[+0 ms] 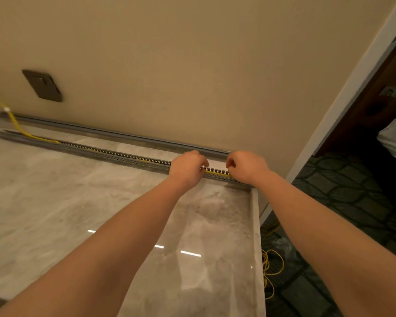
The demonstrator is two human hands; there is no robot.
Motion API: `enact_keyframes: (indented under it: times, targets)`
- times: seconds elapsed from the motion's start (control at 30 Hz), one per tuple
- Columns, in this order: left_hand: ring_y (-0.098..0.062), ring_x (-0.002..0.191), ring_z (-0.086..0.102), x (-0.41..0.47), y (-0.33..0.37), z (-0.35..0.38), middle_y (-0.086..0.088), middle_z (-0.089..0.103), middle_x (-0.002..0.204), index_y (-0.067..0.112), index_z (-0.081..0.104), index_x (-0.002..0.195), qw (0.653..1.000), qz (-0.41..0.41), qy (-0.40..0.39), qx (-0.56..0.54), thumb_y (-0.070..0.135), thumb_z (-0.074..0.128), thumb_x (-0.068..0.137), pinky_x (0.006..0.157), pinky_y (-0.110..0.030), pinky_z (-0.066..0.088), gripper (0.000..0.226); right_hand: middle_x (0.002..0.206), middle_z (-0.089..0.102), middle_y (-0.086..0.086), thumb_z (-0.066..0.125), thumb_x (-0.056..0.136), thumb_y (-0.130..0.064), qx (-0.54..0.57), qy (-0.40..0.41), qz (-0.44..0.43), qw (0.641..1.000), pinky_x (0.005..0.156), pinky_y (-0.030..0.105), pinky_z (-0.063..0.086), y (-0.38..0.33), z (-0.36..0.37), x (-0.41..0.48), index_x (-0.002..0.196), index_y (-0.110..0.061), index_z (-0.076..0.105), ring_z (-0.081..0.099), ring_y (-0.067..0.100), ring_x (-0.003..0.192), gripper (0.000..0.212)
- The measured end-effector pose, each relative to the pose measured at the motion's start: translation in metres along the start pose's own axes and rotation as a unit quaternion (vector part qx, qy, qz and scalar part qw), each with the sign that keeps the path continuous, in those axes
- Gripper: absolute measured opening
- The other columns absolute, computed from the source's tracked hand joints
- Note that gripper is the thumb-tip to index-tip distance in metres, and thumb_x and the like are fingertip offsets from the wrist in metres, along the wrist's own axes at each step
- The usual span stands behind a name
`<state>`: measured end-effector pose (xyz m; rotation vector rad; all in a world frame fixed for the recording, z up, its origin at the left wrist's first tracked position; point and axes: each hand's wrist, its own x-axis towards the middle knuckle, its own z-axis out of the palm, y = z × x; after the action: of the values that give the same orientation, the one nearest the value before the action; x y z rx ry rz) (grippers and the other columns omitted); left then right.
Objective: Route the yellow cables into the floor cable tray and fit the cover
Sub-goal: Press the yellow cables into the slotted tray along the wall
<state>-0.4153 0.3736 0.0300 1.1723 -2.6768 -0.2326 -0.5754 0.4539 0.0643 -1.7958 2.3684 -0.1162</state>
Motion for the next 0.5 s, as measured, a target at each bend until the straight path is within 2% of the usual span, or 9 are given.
enact_keyframes:
  times: [0.3, 0.5]
  targets:
    - [-0.022, 0.113, 0.057, -0.019, -0.081, -0.022, 0.0, 0.061, 0.115, 0.032, 0.067, 0.113, 0.998, -0.069, 0.001, -0.005, 0.028, 0.057, 0.089, 0.085, -0.035, 0.049, 0.026, 0.124, 0.065, 0.0, 0.055, 0.087, -0.026, -0.021, -0.01, -0.033, 0.999, 0.089, 0.037, 0.05, -0.076, 0.011, 0.032, 0.117, -0.027, 0.063, 0.06, 0.025, 0.114, 0.032]
    - [-0.024, 0.113, 0.056, -0.033, -0.173, -0.045, -0.001, 0.062, 0.114, 0.029, 0.069, 0.113, 0.994, -0.104, 0.015, 0.017, 0.023, 0.055, 0.09, 0.084, -0.037, 0.05, 0.028, 0.124, 0.065, -0.001, 0.053, 0.087, -0.028, -0.001, -0.005, -0.052, 0.999, 0.091, 0.039, 0.051, -0.163, 0.025, 0.069, 0.118, -0.028, 0.062, 0.06, 0.025, 0.114, 0.033]
